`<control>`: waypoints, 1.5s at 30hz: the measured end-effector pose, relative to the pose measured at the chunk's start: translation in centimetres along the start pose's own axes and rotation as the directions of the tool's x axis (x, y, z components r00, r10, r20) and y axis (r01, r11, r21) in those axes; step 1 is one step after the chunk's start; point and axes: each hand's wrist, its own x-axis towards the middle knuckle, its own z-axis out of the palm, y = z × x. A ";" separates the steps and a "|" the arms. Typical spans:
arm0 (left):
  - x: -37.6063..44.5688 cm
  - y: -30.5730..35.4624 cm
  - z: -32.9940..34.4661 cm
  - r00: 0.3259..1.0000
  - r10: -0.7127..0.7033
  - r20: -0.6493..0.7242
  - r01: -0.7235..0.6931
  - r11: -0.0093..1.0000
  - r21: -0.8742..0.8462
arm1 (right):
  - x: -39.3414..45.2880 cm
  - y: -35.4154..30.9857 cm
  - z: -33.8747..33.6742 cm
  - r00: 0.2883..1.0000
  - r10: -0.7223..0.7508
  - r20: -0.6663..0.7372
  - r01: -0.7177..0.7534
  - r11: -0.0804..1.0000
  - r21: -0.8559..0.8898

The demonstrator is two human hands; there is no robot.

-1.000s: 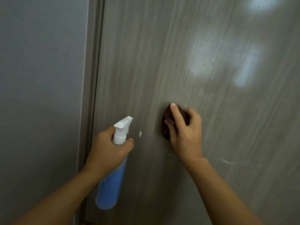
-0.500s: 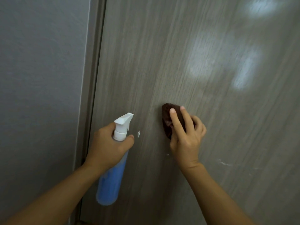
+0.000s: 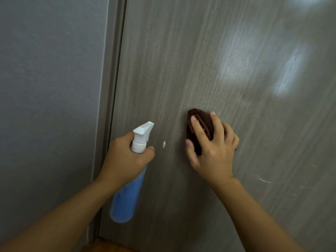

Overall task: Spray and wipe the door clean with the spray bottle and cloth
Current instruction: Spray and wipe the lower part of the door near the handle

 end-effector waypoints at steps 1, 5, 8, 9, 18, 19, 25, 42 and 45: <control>-0.1 -0.1 -0.1 1.000 -0.002 0.010 0.002 1.000 -0.003 | -0.2 -0.1 0.0 1.000 0.009 0.026 -0.008 1.000 -0.027; -0.4 -0.6 -0.5 1.000 -0.009 0.012 0.009 1.000 0.009 | -0.3 -0.8 0.0 0.995 0.043 0.088 -0.035 0.996 -0.088; -0.5 -1.0 -0.9 0.999 -0.032 0.005 0.032 0.999 -0.001 | 1.9 -1.6 -0.1 0.990 0.077 0.120 -0.070 0.996 -0.062; -0.5 -1.1 -1.0 0.999 -0.041 0.004 0.041 0.999 -0.011 | 3.0 -1.9 0.1 0.988 0.089 0.126 -0.083 0.995 -0.049; -0.6 -1.9 -1.4 0.998 -0.053 -0.035 0.054 0.998 0.012 | 0.7 -5.2 2.7 0.984 -0.141 0.109 0.150 0.985 -0.080; -0.7 -1.8 -1.4 0.998 -0.053 -0.034 0.054 0.998 0.017 | -0.9 -5.4 2.8 0.975 -0.178 0.132 0.189 0.979 -0.077; -1.2 -1.0 -1.3 0.997 -0.065 -0.039 0.067 0.996 0.054 | -4.3 -5.1 1.7 0.936 -0.251 0.248 0.262 0.965 -0.012; -1.7 -0.1 -0.2 0.995 -0.098 -0.030 0.099 0.992 0.072 | -4.2 -6.2 2.3 0.947 -0.223 0.232 0.220 0.975 0.039; -1.9 0.2 -0.2 0.996 -0.090 -0.018 0.091 0.992 0.081 | -5.3 -5.9 1.8 0.923 -0.281 0.262 0.278 0.959 0.053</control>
